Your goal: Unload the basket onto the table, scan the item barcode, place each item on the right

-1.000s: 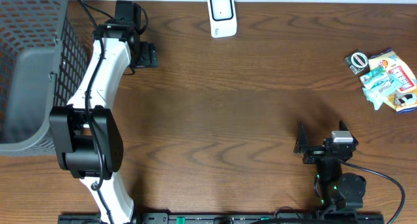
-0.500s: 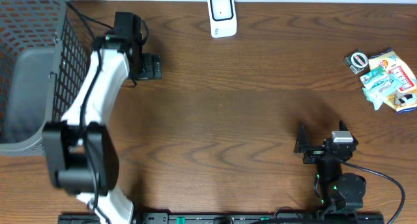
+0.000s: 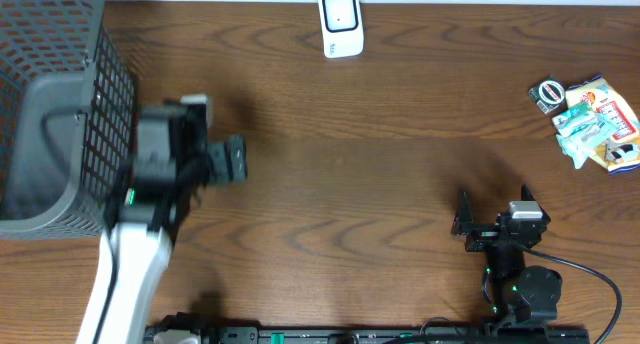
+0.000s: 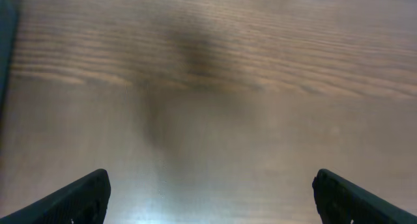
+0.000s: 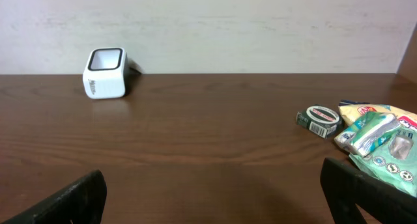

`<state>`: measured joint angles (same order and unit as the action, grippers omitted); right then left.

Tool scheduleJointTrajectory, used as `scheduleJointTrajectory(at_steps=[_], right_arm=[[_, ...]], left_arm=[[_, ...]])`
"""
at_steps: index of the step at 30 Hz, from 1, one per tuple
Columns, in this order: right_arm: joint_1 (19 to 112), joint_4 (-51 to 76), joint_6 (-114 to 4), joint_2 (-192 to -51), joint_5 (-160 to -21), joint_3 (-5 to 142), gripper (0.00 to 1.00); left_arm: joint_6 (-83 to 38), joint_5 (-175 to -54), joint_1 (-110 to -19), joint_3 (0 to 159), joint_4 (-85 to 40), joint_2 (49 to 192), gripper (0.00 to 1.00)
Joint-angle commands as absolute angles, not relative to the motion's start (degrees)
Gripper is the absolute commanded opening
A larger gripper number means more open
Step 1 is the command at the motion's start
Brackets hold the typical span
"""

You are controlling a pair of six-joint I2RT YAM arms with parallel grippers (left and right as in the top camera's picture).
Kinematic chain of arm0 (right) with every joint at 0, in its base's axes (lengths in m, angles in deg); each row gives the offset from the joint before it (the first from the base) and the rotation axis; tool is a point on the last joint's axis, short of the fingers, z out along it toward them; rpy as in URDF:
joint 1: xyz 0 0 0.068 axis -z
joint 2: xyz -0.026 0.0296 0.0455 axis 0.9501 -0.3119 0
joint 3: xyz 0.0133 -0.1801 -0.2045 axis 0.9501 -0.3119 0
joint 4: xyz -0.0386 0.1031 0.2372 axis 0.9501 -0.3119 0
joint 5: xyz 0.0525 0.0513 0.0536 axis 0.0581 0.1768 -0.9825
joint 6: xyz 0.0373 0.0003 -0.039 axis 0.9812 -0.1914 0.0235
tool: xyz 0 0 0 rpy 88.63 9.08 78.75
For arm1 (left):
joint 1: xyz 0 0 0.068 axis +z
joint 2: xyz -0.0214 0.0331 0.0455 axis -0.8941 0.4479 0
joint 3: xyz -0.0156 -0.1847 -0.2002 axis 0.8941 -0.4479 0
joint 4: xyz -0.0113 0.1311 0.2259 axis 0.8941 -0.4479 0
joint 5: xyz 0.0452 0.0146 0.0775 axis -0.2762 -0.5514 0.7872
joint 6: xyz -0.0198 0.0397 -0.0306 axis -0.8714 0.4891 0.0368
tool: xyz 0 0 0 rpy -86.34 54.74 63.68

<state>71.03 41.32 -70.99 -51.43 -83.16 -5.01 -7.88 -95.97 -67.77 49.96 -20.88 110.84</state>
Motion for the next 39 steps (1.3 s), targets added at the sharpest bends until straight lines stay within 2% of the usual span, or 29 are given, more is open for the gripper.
scheduleJointTrajectory(at_steps=[1, 6, 10, 15, 21, 39], right_arm=[[71.42, 41.28, -71.84, -51.08, -83.05, -5.25, 0.99], [71.42, 41.28, -71.84, -51.08, -83.05, -5.25, 0.99], [71.42, 41.28, -71.84, -51.08, -83.05, -5.25, 0.99], [71.42, 41.28, -71.84, -51.08, -83.05, -5.25, 0.99], [71.42, 41.28, -71.84, -51.08, -83.05, -5.25, 0.99], [71.42, 41.28, -71.84, -51.08, -83.05, -5.25, 0.99]], left_arm=[[-7.37, -97.12, -67.75, 43.47, -24.07, 101.39, 0.98], [-7.2, -96.91, -67.75, 42.22, -35.66, 93.44, 0.98], [-6.92, -96.69, -67.75, 41.83, -38.04, 92.15, 0.98], [-3.09, -96.67, -67.75, 35.88, -26.08, 91.12, 0.98], [-1.3, -96.67, -67.75, 24.1, -13.03, 83.41, 0.98], [0.32, -96.49, -66.11, 6.4, -1.1, 63.21, 0.98]])
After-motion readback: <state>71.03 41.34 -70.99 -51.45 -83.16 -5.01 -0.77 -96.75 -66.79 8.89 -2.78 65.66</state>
